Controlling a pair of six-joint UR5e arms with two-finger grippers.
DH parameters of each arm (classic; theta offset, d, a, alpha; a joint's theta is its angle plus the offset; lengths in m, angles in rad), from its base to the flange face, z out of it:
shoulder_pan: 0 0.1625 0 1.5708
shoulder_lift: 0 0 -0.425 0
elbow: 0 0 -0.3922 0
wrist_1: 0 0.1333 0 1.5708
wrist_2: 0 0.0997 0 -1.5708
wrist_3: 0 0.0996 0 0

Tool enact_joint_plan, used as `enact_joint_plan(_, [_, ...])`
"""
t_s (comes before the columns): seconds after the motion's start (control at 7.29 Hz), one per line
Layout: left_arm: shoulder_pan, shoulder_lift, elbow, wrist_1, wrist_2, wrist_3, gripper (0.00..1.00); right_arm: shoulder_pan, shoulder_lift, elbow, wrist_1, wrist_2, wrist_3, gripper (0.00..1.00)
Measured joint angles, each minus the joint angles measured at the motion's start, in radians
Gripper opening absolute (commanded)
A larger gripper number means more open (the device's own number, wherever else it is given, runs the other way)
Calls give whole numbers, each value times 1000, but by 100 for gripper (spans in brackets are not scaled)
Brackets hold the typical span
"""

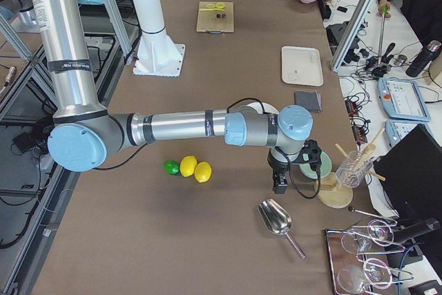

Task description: Place red cherry on plate

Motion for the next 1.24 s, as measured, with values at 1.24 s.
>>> enact_joint_plan(1.24, [18, 1, -52, -86, -63, 1, 98, -273, 10, 25, 399, 10, 432, 100])
